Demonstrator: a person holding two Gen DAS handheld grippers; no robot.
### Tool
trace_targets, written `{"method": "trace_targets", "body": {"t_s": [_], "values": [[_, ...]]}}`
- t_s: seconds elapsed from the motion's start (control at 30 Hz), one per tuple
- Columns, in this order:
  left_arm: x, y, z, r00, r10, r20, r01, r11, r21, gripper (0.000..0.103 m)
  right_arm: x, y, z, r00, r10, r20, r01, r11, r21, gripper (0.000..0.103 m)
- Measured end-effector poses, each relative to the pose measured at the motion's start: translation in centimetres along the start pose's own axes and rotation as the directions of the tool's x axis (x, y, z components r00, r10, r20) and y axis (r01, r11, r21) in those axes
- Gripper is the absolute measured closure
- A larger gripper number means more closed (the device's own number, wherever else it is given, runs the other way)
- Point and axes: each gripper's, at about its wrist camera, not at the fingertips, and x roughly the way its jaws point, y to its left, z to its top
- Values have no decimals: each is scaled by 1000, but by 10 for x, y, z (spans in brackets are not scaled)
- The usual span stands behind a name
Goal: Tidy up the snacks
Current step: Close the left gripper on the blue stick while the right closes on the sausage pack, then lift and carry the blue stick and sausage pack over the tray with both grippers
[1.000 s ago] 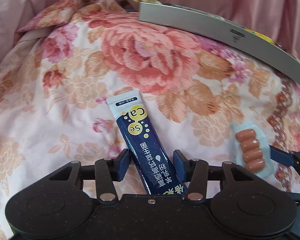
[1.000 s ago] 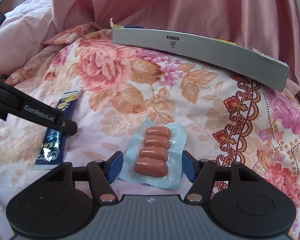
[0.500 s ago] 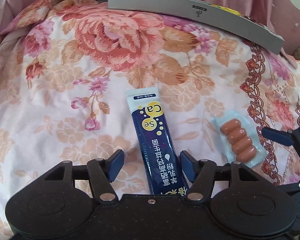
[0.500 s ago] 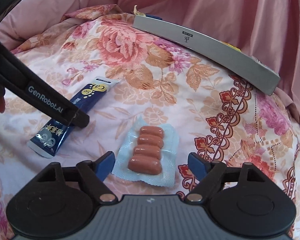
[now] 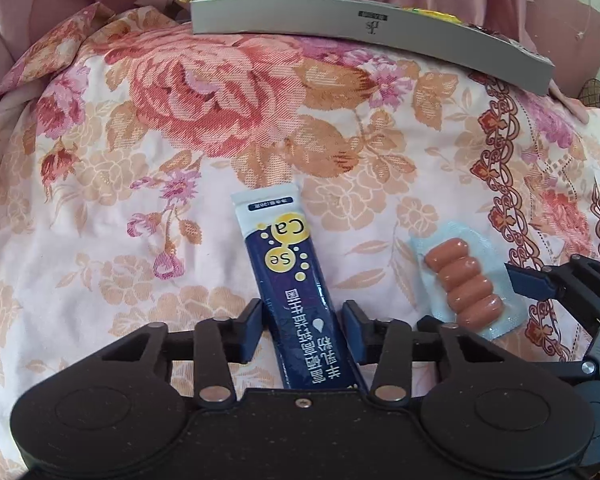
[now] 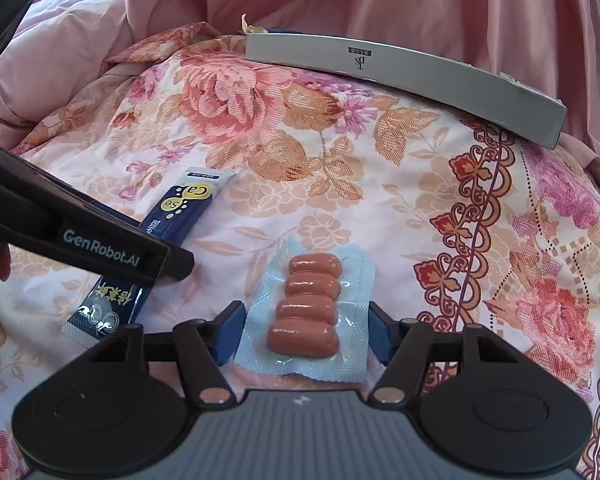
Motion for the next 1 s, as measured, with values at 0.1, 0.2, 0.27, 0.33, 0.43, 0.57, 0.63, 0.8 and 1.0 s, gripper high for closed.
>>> {"method": "trace_targets", "body": {"t_s": [0.1,0.2,0.27,0.33,0.43,0.57,0.63,0.8,1.0], "values": [[0,-1,0,1000,-3,5,3,1000,6,61,-1,4,0,1000,-14,11,15,999,-33,37],[-2,1,0,1000,-9,18,9,1000,-5,65,-3,14,-1,998,-47,38,51,992,-112,37],[-2,0,-1,1000,-8,24,8,1000,3,67,-4,21,-3,996,-68,56,76,983,-166,38],[-2,-2,-1,1000,-3,28,3,1000,18,67,-4,25,-4,995,-80,65,91,976,-199,38],[-1,-3,-1,999,-1,32,0,1000,27,67,-4,27,-4,993,-95,75,109,968,-224,38],[-2,-2,-1,999,0,42,-1,1000,26,68,-3,23,-1,991,-109,77,123,970,-209,38],[-2,-2,-1,999,1,44,-2,999,32,68,-3,22,-1,991,-110,76,124,971,-203,39],[-3,-3,-2,999,6,53,-9,999,48,68,-3,21,-1,991,-112,77,125,971,-202,39],[-3,-4,-3,998,17,62,-21,997,71,69,-4,23,-2,985,-142,98,162,957,-241,39]]}}
